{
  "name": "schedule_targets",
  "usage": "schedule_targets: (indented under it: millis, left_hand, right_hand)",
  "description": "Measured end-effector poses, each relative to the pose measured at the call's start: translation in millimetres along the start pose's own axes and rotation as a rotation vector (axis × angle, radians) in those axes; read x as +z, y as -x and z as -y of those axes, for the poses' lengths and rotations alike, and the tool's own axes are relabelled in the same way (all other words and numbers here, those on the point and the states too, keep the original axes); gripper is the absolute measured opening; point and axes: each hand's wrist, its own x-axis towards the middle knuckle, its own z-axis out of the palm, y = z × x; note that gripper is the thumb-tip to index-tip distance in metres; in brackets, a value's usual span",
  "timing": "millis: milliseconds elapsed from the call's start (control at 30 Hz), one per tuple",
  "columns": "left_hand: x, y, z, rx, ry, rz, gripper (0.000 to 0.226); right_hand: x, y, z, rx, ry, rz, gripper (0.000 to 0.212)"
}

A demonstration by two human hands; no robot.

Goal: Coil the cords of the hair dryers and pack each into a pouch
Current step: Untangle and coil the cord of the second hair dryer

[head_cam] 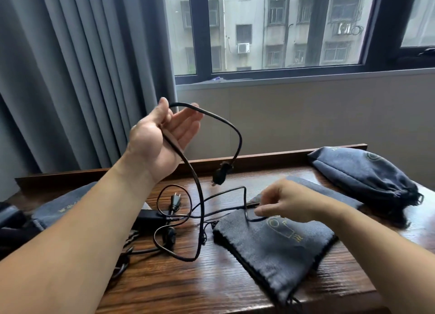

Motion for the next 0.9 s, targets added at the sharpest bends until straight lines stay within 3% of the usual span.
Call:
schedule_targets:
  millis: [67,133,200,233,333,400,467,567,667,733,833,900]
  left_hand:
    - [-1.3,5.1,4.6,-0.037,0.011,-0.032,0.041]
    - [2.1,11.8,16.3,-0.072,0.013,-0.043,0.04]
    - [11.3,17.4,31.8,-0.096,-0.009,-0.026,0.038]
    - [17.4,20.0,38.6,-0.101,-0.018,-0.008,0.036]
    - [28.3,21.9,44.9,-0.05,-0.126,0.069,0.031]
    - [16.9,16.4,39.8,0.014,-0.425,0.121,0.036]
    - [-9.1,9.1,34.9,0.045,-0.818,0.119,0.047]
    - [-68.2,-10.7,30.8,0.072,-1.469,-0.065,0.038]
    - [-131.5,-18.7,20.3,-0.064,-2.101,-0.263,0.035]
    - [-161.9,-13.7,12.4,-0.163,-2.243,-0.422,0.049]
    - [-200.6,-11.5,-1.5,-0.333,-2.195,-0.554,0.073]
    - [-219.6,-14.6,-9.5,-0.473,-2.125,-0.577,0.092]
  right_hand:
    - [-6.3,2.4,6.9,0.046,0.133,-0.155,0.047]
    - [-12.3,8.6,29.6,-0.081,-0.015,-0.347,0.084]
    - [-17.8,12.1,59.0,-0.236,-0.162,-0.428,0.099]
    - [-20.0,10.7,69.5,-0.263,-0.196,-0.416,0.088]
    - [-25.3,1.0,88.7,-0.313,-0.27,-0.41,0.005]
    - [-38.5,-7.3,75.3,-0.293,-0.217,-0.511,0.018]
    - [-59.8,-10.9,52.2,-0.191,-0.084,-0.542,0.015]
    - [-77.6,-8.1,17.2,-0.063,-0.085,-0.446,0.013]
    - [-67.9,-10.1,-2.4,-0.002,-0.286,-0.447,0.022]
    - [-62.1,-16.1,-10.7,0.031,-0.449,-0.564,0.026]
    - [-63.2,-26.1,-23.4,0.077,-0.679,-0.652,0.029]
    - [-62.5,-31.0,-29.4,0.103,-0.523,-0.62,0.023]
